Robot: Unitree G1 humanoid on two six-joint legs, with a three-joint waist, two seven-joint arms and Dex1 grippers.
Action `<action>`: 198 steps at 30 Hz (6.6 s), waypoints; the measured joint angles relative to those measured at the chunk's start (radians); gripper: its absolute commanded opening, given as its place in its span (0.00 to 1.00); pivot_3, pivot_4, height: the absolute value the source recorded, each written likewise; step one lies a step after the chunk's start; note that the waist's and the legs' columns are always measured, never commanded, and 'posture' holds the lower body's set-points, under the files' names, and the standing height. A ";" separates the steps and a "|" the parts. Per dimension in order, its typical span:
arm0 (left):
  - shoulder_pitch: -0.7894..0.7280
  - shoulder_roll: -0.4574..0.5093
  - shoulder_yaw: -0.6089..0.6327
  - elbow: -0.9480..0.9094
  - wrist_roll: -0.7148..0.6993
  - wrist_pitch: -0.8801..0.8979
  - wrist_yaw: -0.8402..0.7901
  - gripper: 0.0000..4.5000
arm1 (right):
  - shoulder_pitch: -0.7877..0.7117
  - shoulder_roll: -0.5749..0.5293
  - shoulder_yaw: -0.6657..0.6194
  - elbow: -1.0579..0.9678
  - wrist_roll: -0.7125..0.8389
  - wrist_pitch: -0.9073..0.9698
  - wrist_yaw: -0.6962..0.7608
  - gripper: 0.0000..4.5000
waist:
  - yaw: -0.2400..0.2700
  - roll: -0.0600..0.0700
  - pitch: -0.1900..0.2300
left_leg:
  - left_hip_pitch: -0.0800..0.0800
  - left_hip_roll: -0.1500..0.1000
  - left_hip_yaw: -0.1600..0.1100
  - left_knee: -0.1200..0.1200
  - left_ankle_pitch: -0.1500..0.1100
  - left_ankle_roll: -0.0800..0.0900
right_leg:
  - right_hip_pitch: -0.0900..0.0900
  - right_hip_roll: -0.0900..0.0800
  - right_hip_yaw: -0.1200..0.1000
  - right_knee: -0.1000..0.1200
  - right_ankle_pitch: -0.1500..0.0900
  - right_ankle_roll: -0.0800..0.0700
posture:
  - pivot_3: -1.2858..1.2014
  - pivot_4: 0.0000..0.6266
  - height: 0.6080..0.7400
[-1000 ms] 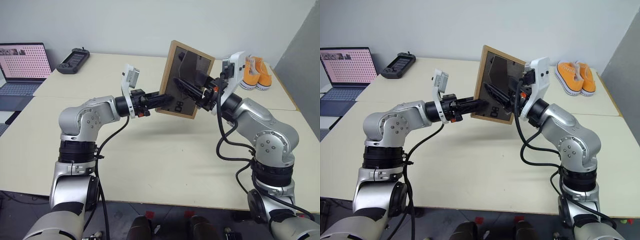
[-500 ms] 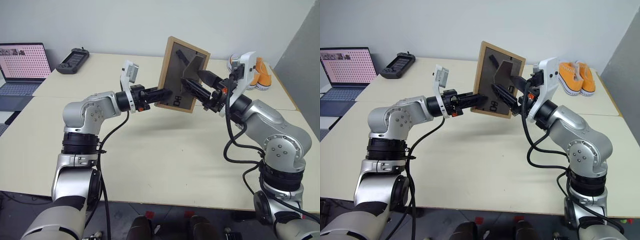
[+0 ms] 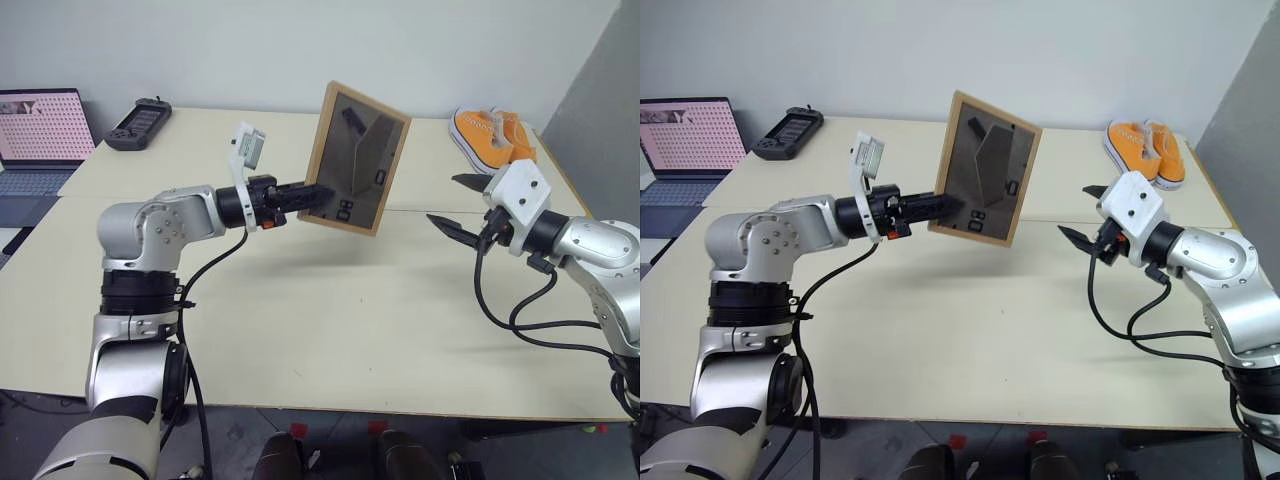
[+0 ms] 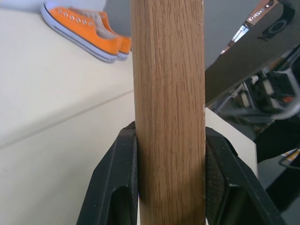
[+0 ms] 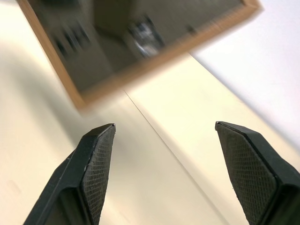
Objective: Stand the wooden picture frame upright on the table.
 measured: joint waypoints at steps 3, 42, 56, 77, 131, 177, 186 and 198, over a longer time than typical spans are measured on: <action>0.047 0.010 0.040 -0.062 -0.070 0.145 0.043 0.29 | -0.007 0.000 0.043 0.188 -0.193 -0.349 -0.033 0.80 | -0.006 0.000 0.000 | 0.000 0.000 0.000 0.001 0.000 0.000 | 0.000 0.000 0.000 0.000 0.000 0.000 | 0.52 0.24 1.00; 0.149 0.019 0.236 -0.182 -0.779 0.467 0.669 0.29 | -0.560 0.086 0.544 0.988 -1.513 -1.272 -1.508 0.80 | -0.004 0.000 0.000 | 0.003 -0.003 -0.001 0.003 0.005 -0.009 | 0.000 -0.003 0.001 0.012 0.000 -0.001 | 0.52 0.24 1.00; 0.183 0.122 0.114 -0.173 -0.964 0.326 0.764 0.29 | -0.573 0.089 0.591 0.998 -1.513 -1.270 -1.572 0.33 | -0.003 0.000 0.000 | 0.003 -0.003 -0.001 0.004 0.005 -0.008 | 0.000 -0.003 0.001 0.014 0.000 -0.001 | 0.52 0.24 1.00; 0.203 0.174 0.016 -0.175 -1.049 0.179 0.786 0.62 | -0.586 0.088 0.599 1.004 -1.510 -1.248 -1.563 0.30 | -0.003 0.000 0.000 | 0.003 -0.004 -0.002 0.004 0.004 -0.007 | 0.000 -0.003 0.001 0.015 0.000 -0.001 | 0.52 0.24 1.00; 0.984 0.445 0.631 -0.872 -0.633 -0.209 0.401 0.79 | -0.131 0.621 0.155 0.713 0.188 -0.149 0.401 0.30 | -0.006 0.000 0.003 | 0.017 0.001 -0.002 -0.002 0.002 -0.005 | 0.013 0.001 0.001 0.008 -0.002 -0.004 | 0.52 0.24 1.00; 0.897 0.502 0.556 -0.807 -0.656 -0.222 0.413 0.80 | -0.049 0.674 0.116 0.729 0.086 -0.127 0.326 0.27 | -0.004 -0.001 0.003 | 0.018 0.002 -0.001 -0.010 0.003 -0.005 | 0.013 0.001 0.001 0.000 -0.003 -0.004 | 0.52 0.24 1.00; 0.886 0.502 0.536 -0.805 -0.648 -0.225 0.413 0.80 | -0.049 0.674 0.115 0.728 0.082 -0.130 0.326 0.27 | -0.004 -0.001 0.003 | 0.018 0.002 -0.001 -0.010 0.003 -0.005 | 0.013 0.001 0.001 0.000 -0.003 -0.003 | 0.52 0.24 1.00; 0.849 0.502 0.519 -0.785 -0.646 -0.225 0.417 0.80 | -0.054 0.673 0.113 0.728 0.072 -0.117 0.323 0.44 | -0.004 -0.001 0.003 | 0.018 0.002 -0.001 -0.010 0.003 -0.005 | 0.013 0.001 0.001 0.000 -0.003 -0.003 | 0.52 0.24 1.00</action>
